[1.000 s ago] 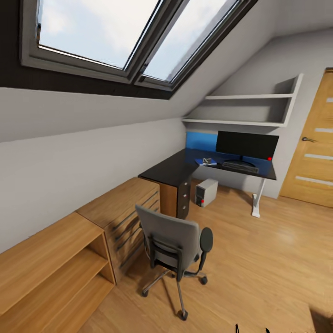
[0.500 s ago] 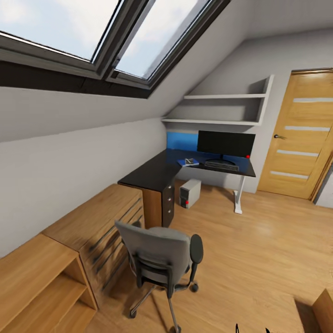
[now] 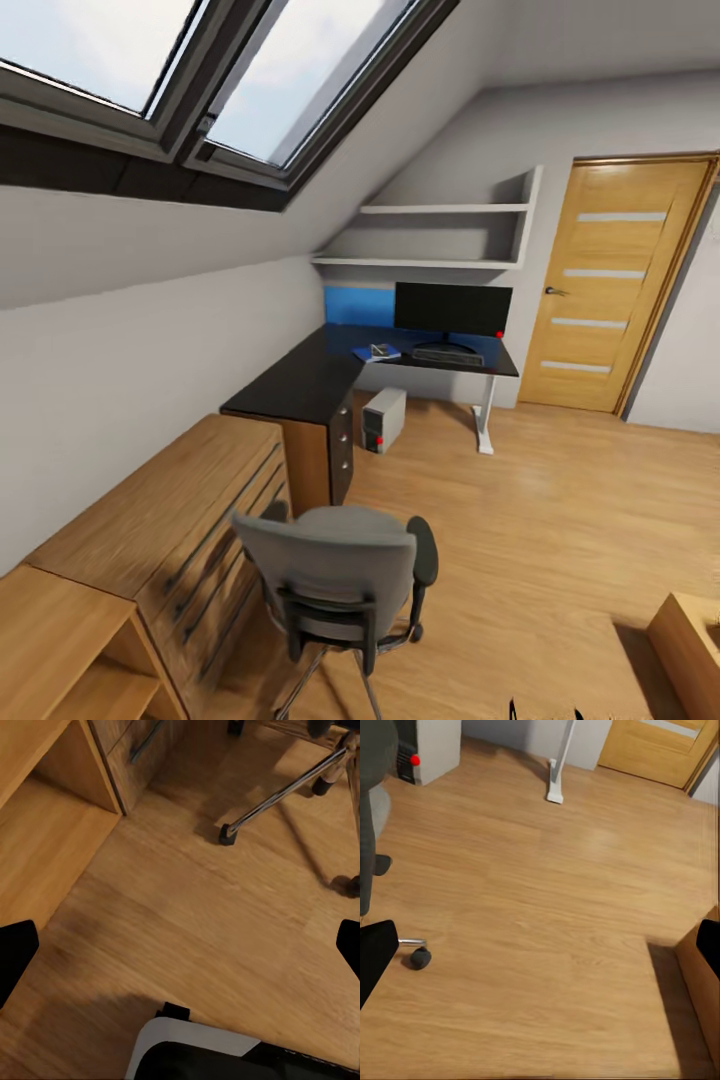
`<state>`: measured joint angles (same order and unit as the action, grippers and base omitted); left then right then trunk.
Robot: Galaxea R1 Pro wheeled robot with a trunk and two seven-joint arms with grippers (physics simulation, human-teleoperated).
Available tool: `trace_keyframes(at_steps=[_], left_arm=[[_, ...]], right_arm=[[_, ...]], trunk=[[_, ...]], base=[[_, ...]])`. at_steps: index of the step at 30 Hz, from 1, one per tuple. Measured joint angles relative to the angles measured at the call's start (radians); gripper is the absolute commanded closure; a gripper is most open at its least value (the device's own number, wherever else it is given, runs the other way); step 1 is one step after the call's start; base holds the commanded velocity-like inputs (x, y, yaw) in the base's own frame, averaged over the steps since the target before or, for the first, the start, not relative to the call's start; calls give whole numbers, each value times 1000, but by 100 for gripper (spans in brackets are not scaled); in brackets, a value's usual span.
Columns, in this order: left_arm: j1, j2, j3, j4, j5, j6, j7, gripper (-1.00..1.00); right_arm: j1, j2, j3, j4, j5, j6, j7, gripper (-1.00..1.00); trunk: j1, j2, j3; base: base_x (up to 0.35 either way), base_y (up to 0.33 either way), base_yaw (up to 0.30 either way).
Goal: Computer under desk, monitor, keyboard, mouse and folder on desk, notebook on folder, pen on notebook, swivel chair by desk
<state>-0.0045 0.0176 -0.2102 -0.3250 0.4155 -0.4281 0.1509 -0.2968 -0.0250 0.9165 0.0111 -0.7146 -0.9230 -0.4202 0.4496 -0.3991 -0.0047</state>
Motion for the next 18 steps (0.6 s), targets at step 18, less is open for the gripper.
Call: trace_keyframes(at_steps=[18], left_arm=[[0,0,-2,0,-3,-2,1,-100]], right_arm=[[0,2,0,0,-1,27,-1,-100]], trunk=[[0,0,-3]], base=[[-42,288,-44]])
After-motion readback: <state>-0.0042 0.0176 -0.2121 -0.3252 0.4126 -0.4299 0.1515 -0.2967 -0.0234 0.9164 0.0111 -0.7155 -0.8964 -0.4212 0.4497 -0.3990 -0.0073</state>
